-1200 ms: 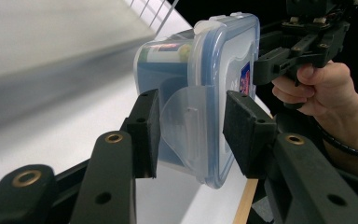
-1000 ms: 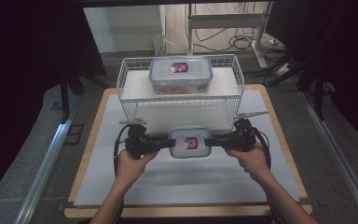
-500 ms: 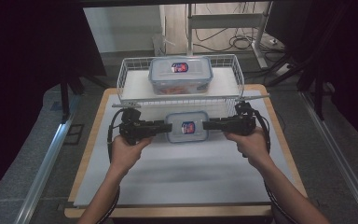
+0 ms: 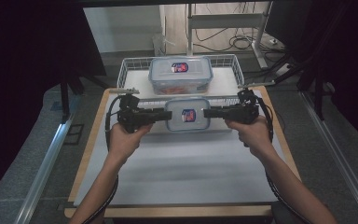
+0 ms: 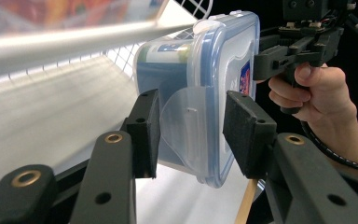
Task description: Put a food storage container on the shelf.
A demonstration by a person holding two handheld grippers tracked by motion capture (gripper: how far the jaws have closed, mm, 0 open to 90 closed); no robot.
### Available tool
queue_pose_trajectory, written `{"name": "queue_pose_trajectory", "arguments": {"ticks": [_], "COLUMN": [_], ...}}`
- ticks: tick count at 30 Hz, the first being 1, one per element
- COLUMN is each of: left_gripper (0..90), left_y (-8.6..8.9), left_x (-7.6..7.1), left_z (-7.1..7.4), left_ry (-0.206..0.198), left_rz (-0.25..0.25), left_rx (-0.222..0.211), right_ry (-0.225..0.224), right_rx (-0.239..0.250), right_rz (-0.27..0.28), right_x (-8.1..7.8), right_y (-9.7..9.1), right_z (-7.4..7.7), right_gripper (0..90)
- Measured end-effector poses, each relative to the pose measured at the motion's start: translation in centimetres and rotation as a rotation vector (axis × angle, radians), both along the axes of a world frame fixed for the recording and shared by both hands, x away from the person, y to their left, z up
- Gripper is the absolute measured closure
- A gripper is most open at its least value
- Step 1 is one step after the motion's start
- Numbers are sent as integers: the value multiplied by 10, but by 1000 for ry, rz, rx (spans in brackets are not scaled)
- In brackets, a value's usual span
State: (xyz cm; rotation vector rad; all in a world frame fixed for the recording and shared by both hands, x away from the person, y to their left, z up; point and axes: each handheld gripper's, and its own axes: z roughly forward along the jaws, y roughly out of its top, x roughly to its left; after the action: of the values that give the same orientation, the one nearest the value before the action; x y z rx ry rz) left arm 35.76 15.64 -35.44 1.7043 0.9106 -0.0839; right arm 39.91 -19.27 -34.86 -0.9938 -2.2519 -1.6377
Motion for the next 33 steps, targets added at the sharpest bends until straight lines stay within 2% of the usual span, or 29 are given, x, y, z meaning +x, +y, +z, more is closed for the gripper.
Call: {"name": "queue_pose_trajectory", "arguments": {"ticks": [10,19,23,28,31,33], "left_gripper": [568,566,565,563,561,556], "left_y": [7,21,26,29,29,28], "left_x": [21,61,80,97,101,101], "left_z": [51,85,88,78,76,77], "left_ry": [-34,-22,-2,44,40,24], "left_rz": [17,46,61,82,94,115], "left_rx": [7,-49,-69,-108,-112,-98], "right_ry": [-28,-46,-30,1,14,28], "right_rx": [31,44,45,38,49,65], "right_rz": [-16,-55,-77,-91,-93,-93], "right_x": [19,52,69,87,95,98], "right_y": [6,20,25,30,30,30], "right_z": [44,83,91,87,82,81], "right_gripper": [578,575,573,572,570,568]}}
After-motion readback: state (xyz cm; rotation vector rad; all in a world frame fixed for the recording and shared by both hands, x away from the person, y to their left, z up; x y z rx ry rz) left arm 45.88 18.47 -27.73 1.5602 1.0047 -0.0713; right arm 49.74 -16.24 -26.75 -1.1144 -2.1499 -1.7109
